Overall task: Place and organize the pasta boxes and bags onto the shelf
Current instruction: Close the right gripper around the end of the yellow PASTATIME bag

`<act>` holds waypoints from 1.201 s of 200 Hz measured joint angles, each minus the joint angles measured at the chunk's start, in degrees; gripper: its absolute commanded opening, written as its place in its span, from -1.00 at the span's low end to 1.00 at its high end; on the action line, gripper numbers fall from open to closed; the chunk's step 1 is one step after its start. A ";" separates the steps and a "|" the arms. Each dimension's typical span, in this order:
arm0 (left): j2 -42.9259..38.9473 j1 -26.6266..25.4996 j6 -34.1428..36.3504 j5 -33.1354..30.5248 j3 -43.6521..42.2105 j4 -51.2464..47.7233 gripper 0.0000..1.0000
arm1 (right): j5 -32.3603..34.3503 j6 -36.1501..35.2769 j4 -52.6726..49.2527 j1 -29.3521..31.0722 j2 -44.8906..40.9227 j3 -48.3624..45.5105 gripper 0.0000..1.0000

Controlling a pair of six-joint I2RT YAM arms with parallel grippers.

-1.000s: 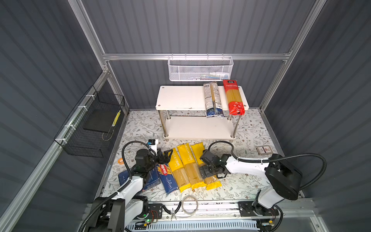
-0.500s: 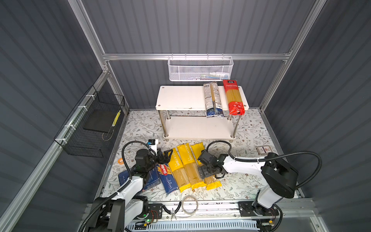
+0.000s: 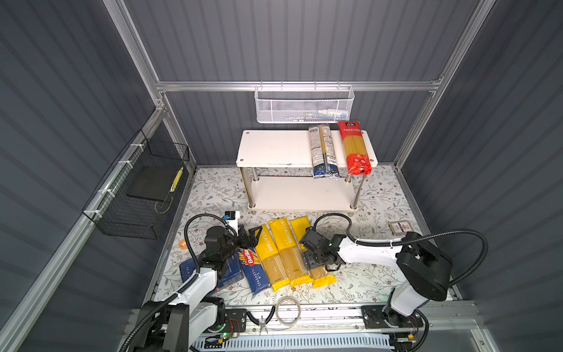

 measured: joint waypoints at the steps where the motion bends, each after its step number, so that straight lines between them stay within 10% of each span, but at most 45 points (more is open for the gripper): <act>1: 0.00 0.00 0.00 0.00 0.00 0.00 0.99 | 0.00 0.02 0.04 -0.02 -0.02 -0.02 0.64; 240: 0.07 0.00 0.00 0.00 0.02 -0.04 0.99 | -2.54 5.46 10.19 -0.50 -5.51 -7.43 -0.01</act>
